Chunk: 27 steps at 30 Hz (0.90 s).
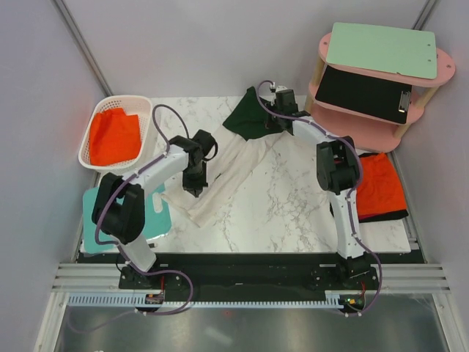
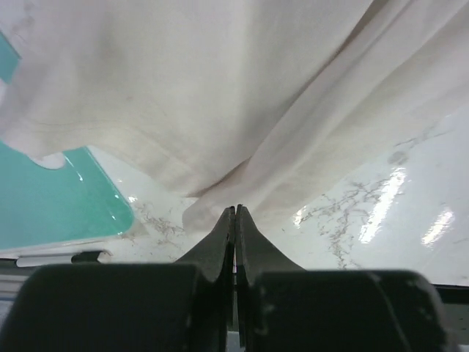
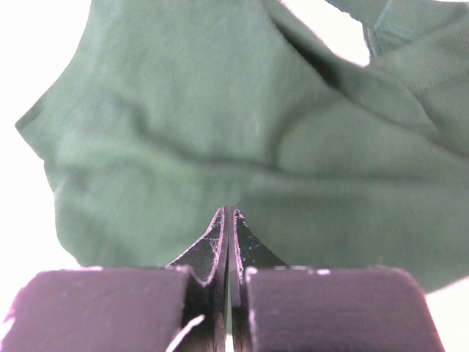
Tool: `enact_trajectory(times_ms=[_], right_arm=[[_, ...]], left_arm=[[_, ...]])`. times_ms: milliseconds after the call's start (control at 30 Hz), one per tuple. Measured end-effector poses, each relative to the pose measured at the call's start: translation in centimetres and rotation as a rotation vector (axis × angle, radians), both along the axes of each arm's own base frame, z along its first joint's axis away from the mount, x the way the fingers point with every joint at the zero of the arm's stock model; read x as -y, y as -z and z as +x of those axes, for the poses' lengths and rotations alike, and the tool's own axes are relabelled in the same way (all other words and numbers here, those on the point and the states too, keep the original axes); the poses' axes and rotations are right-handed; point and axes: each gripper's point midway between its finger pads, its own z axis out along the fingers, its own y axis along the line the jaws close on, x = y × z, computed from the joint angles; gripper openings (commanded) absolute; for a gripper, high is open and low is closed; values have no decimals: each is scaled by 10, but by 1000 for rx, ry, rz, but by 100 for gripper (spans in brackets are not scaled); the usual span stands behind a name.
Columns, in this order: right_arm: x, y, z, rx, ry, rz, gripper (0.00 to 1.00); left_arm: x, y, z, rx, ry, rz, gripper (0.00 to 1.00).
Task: Fold and stack the t-shirts
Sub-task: Fold the tshirt
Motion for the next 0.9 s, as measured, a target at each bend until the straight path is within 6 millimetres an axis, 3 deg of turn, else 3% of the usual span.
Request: enact_trajectory(times_ms=[133,233,333,400,467,633,733,900], right_arm=[[2,-46,-29,35,-14,31,0],[-7,-105,-50,111,-49,94,0],[-29,-150,-72,172,-119,149,0],[-53,-161,-90,177,-189,180,0],[-82,-150,-113,134,-273,200,0],[-149,-67,-192,-120,-471,207,0],[-178,-31,-234,-244,-554,205,0],[-214,-17,-282,-337,-655,237,0]], left_arm=[[-3,-39,32,143,-37,-21,2],[-17,-51,50,193,-91,-20,2],[-39,-51,57,192,-157,-12,2],[-54,-52,62,193,-201,-10,2],[-68,-51,65,185,-242,-24,2],[-92,-54,71,183,-317,-72,2],[-105,-56,72,185,-352,-93,2],[-110,-57,73,192,-360,-113,2]])
